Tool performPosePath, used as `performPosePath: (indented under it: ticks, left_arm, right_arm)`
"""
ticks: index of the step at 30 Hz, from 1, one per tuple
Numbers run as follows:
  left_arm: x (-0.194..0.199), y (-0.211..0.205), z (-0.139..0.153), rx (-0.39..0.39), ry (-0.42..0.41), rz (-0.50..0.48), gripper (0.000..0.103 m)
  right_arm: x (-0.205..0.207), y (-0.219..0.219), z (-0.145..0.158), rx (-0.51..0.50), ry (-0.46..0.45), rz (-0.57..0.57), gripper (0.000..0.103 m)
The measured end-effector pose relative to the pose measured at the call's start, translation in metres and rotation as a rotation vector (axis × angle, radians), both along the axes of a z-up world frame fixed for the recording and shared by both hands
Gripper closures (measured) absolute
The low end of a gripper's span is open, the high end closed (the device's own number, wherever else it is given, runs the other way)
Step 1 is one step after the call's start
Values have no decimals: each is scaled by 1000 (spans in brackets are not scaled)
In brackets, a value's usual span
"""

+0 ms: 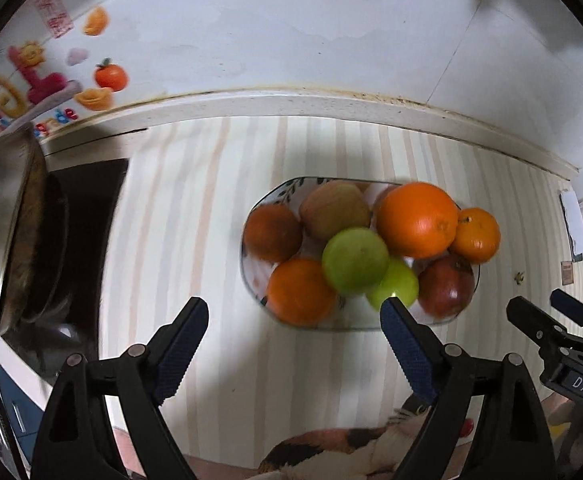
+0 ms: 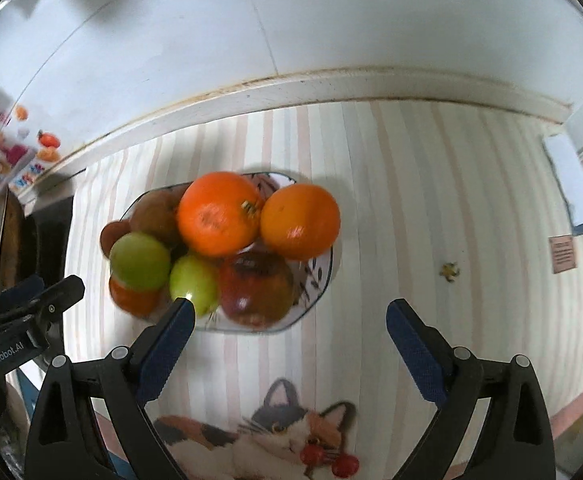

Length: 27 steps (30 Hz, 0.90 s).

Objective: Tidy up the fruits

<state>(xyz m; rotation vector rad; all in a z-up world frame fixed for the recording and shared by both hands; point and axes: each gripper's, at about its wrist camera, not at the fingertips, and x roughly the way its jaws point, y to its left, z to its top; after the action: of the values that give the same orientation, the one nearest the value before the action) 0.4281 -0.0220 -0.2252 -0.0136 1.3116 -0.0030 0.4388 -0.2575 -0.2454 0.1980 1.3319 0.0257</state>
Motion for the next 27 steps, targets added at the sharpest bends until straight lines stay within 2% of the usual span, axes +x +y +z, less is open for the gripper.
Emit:
performPosePath:
  ticks: [4,14,27]
  left_arm:
    - [-26,3,12,2,-36,6,15]
    - [-77,1,54,-25,-127,-10,15]
    - [-130,-2,110,-50,-217,-54,15]
  right_arm:
    - [-26,14,22,-54,-49,15,4]
    - [-76,25,75,-87,-152,10,4]
    - [-140,36,144,-80,-263,31,4]
